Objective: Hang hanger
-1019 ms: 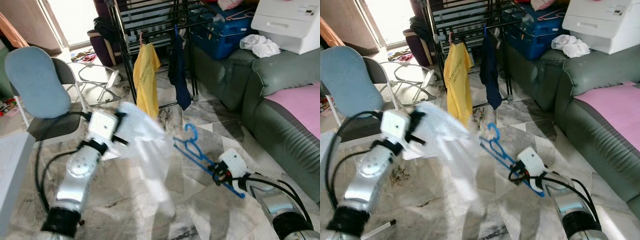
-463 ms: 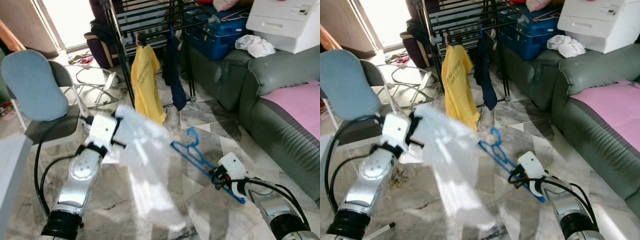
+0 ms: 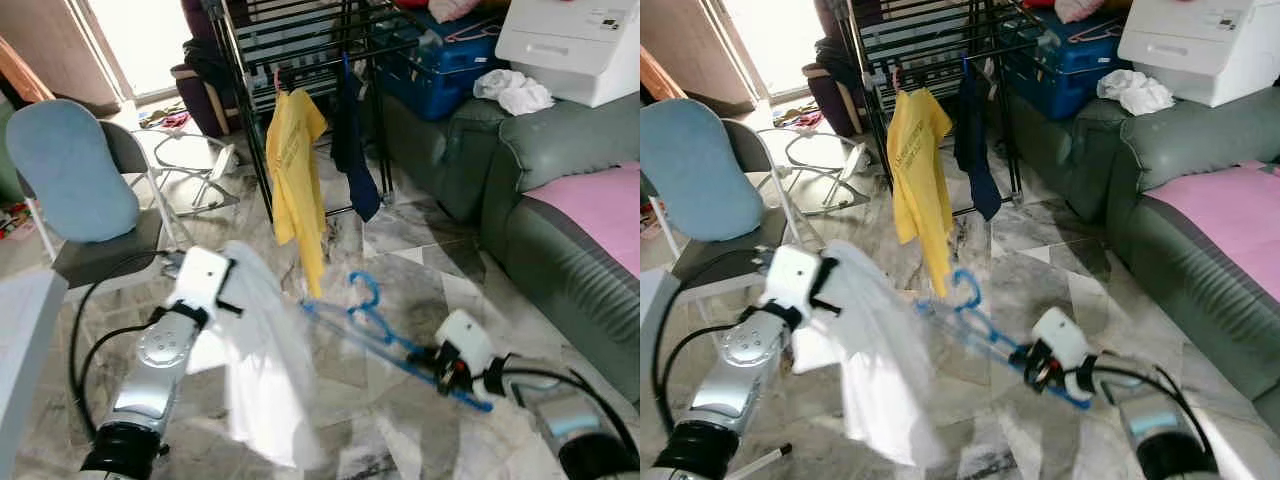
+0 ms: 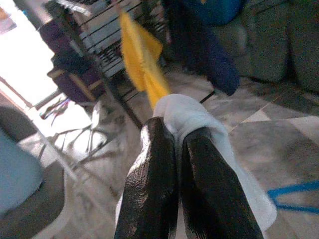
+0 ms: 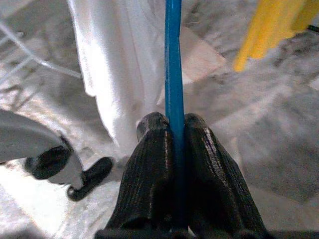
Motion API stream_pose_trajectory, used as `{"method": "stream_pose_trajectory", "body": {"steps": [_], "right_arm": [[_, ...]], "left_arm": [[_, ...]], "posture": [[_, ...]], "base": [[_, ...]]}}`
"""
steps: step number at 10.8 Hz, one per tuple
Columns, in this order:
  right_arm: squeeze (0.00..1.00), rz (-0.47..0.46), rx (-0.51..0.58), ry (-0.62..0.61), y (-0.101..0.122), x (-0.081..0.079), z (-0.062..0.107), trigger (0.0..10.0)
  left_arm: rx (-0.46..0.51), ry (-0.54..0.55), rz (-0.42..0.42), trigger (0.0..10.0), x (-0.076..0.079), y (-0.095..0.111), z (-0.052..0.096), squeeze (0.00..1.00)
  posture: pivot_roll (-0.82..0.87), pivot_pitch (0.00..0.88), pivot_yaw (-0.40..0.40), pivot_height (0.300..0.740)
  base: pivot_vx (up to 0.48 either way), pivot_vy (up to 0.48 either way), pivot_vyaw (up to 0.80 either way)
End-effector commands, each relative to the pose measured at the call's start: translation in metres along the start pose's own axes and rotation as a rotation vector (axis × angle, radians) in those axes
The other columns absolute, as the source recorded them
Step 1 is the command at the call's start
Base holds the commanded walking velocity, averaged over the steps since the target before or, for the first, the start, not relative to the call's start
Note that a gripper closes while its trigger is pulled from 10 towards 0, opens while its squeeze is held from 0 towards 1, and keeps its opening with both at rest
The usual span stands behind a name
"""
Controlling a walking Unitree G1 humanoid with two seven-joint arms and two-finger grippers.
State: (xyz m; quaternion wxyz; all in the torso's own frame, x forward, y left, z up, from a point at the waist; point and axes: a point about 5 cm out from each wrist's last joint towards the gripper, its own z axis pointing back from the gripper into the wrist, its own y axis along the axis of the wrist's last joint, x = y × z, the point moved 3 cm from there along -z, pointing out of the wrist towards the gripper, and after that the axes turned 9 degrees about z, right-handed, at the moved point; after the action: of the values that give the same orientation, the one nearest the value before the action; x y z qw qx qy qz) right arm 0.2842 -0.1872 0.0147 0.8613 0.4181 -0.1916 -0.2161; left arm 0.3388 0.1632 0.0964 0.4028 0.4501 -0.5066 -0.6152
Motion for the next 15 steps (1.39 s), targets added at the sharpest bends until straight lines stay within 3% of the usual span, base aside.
{"method": "stream_pose_trajectory", "body": {"steps": [1, 2, 6, 7, 8, 11, 15], "right_arm": [[0.00, 0.020, 0.035, 0.039, 0.010, -0.005, -0.004, 10.0], [0.00, 0.035, 0.031, 0.099, 0.010, -0.013, -0.001, 10.0], [0.00, 0.054, 0.012, 0.102, 0.006, -0.012, 0.009, 10.0], [0.00, 0.066, 0.014, 0.094, 0.007, -0.011, 0.010, 10.0], [0.00, 0.085, 0.021, 0.071, 0.010, -0.007, 0.009, 10.0], [0.00, 0.108, 0.061, 0.002, 0.022, 0.006, 0.009, 10.0], [0.00, 0.089, 0.081, 0.072, 0.027, -0.004, -0.007, 10.0]], "left_arm": [[0.068, -0.008, -0.034, 10.0, -0.003, 0.019, -0.004, 0.00], [0.069, -0.024, -0.049, 10.0, -0.002, 0.022, -0.006, 0.00], [0.056, -0.027, -0.067, 10.0, -0.008, 0.023, -0.009, 0.00], [0.073, -0.109, -0.040, 10.0, 0.001, 0.028, -0.009, 0.00], [0.067, -0.203, -0.078, 10.0, 0.012, 0.028, -0.007, 0.00], [0.050, -0.345, -0.134, 10.0, 0.025, 0.022, 0.007, 0.00], [0.224, -0.544, -0.244, 10.0, 0.071, 0.054, 0.018, 0.00]], "posture": [[-0.08, 0.000, 0.154, 0.740], [-0.08, 0.000, 0.158, 0.740], [-0.09, 0.000, 0.176, 0.740], [-0.09, 0.000, 0.178, 0.740], [-0.09, 0.000, 0.178, 0.740], [-0.08, 0.000, 0.170, 0.740], [-0.07, 0.000, 0.163, 0.740]], "base": [[0.000, 0.000, 0.00], [0.000, 0.000, 0.00], [0.000, 0.000, 0.00], [0.000, 0.000, 0.00], [0.000, 0.000, 0.00], [0.000, 0.000, 0.00], [0.000, 0.000, 0.00]]}}
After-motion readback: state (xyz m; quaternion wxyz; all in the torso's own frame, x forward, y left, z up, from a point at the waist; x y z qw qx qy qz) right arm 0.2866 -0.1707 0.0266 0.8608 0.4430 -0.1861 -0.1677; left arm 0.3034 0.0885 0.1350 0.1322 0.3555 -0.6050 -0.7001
